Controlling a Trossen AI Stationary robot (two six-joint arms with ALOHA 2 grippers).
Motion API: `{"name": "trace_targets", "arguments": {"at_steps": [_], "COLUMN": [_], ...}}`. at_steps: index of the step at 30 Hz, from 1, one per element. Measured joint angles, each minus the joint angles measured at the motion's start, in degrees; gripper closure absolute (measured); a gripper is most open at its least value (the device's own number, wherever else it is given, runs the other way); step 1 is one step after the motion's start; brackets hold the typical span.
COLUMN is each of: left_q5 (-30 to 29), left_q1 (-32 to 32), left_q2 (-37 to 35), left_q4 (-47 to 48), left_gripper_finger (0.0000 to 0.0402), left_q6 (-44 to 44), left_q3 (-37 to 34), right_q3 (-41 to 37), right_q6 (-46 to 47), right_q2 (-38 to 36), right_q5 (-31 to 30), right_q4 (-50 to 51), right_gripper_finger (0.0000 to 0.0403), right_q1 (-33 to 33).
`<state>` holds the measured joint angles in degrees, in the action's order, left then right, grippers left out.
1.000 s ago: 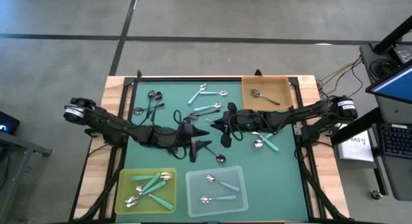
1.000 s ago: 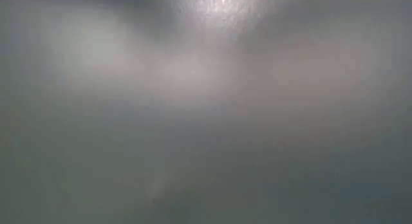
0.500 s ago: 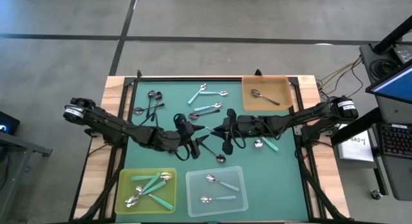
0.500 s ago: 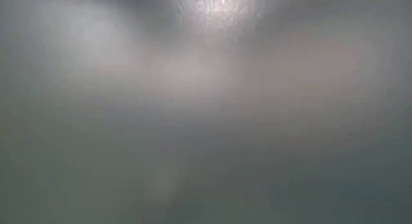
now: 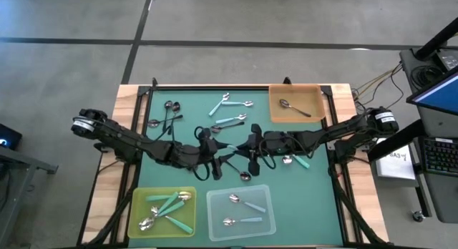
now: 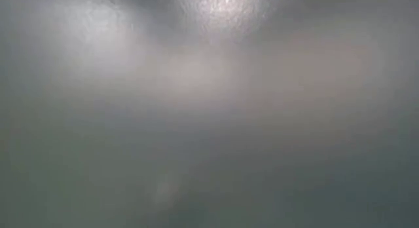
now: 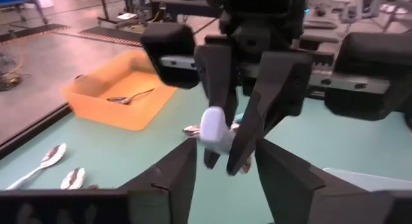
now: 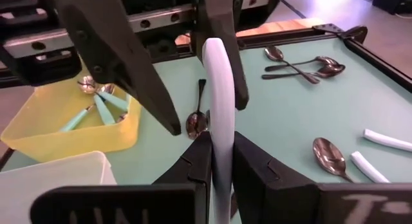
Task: Sort silverware by color (type)
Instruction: Put the blue spoon into the transparent bin
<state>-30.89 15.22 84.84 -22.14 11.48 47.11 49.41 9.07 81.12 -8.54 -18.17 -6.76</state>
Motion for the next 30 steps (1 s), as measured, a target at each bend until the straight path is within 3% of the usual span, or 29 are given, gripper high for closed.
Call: {"name": "trace_targets", "arguments": {"at_steps": [12, 30], "left_q5": [3.7, 6.4], "left_q1": [0.0, -0.1], "left_q2": [0.0, 0.0], "left_q4": [-2.2, -2.2], "left_gripper_finger": [0.0378, 0.0379], "left_q6": [-1.4, -1.6], "left_q3": [0.0, 0.0], "right_q3": [0.0, -0.1], "right_q6": [-0.9, -0.1], "right_q2": [0.0, 0.0], "right_q5": [3.2, 3.3], "right_q4": [-0.6, -0.6], "right_gripper_finger": [0.0374, 0.0374], "right_q1": [-0.5, -0.9]}}
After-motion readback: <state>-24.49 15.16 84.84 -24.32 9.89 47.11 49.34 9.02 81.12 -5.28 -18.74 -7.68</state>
